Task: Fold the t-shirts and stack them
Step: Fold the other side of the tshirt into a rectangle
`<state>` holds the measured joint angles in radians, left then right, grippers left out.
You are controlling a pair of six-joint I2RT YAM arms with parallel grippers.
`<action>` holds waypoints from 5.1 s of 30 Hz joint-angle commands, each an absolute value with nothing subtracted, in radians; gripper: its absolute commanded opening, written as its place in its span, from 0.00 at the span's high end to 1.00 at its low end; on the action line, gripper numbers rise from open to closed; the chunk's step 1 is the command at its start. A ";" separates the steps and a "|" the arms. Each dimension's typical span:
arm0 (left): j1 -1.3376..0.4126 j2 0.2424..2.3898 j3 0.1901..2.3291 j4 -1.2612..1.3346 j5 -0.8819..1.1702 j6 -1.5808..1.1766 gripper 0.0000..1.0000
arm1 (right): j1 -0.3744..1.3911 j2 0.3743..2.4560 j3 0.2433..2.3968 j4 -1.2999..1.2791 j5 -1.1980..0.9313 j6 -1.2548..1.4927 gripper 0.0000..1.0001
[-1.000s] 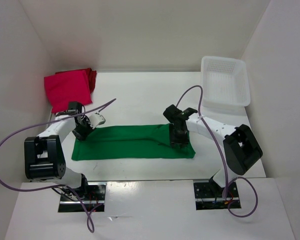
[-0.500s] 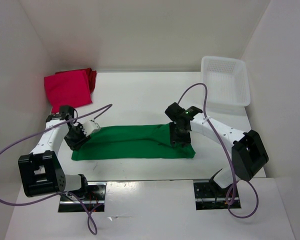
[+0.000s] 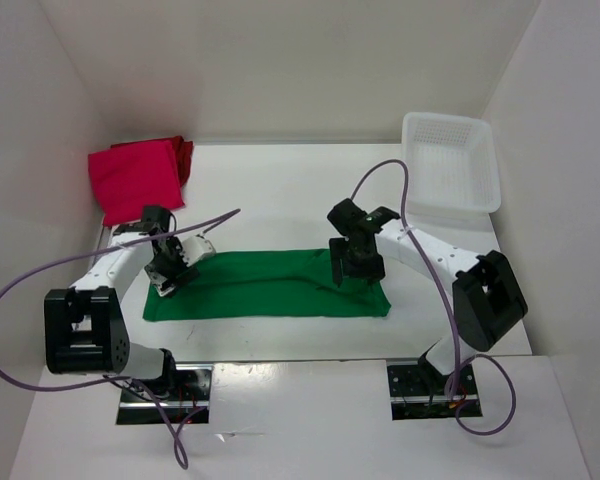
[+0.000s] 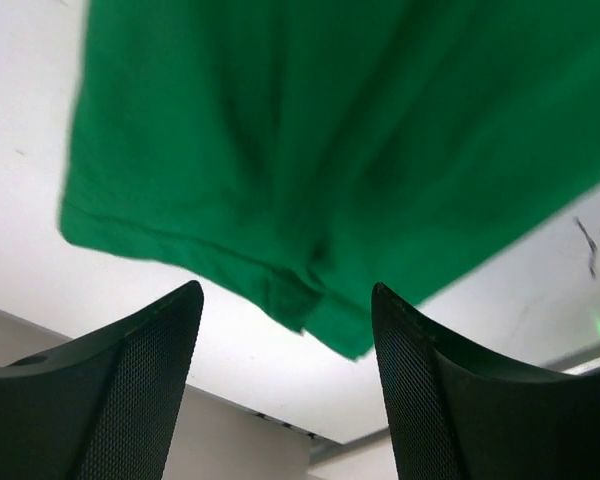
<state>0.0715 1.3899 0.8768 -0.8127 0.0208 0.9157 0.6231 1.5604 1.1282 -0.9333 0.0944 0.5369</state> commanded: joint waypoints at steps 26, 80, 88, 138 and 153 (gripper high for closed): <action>0.034 1.514 0.960 -0.516 -0.163 0.744 1.00 | 0.445 1.588 1.068 -0.778 -0.091 0.488 1.00; -0.188 1.351 1.210 -0.715 0.242 0.737 0.00 | 0.531 1.306 0.928 -0.848 -0.118 0.698 0.44; -0.602 1.748 1.397 -0.580 0.365 0.534 0.00 | 0.509 1.269 0.871 -0.781 -0.075 0.791 0.86; 0.057 1.477 0.985 -0.494 0.172 0.391 0.00 | 0.686 1.826 1.207 -0.574 0.023 0.690 1.00; 0.066 1.477 0.985 -0.494 0.153 0.391 0.00 | 0.880 1.697 1.126 -0.637 -0.046 0.790 1.00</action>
